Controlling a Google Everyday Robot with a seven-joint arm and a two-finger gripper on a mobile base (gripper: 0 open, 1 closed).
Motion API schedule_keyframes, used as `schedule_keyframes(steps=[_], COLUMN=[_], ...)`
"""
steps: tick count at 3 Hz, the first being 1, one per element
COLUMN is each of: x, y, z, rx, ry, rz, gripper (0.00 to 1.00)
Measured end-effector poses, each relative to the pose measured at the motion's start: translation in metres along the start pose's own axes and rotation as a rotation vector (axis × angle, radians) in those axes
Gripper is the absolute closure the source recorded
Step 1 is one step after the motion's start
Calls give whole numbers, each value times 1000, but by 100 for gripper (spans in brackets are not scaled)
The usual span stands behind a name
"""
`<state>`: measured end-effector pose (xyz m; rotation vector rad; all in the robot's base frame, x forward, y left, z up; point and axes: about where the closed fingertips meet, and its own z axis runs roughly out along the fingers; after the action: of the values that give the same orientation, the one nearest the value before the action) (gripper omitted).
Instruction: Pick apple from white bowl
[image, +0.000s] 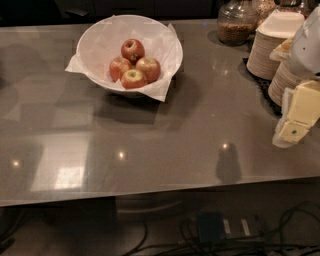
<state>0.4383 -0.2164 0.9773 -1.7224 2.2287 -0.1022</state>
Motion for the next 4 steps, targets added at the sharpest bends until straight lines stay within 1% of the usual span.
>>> schedule_keyframes(steps=[1, 2, 3, 4], x=[-3, -11, -43, -77], y=[-2, -10, -39, -72], z=[0, 0, 2, 6], rx=[14, 35, 95, 141], ry=[4, -7, -65, -145], rz=[-7, -25, -88, -137], gripper=[0, 0, 0, 0])
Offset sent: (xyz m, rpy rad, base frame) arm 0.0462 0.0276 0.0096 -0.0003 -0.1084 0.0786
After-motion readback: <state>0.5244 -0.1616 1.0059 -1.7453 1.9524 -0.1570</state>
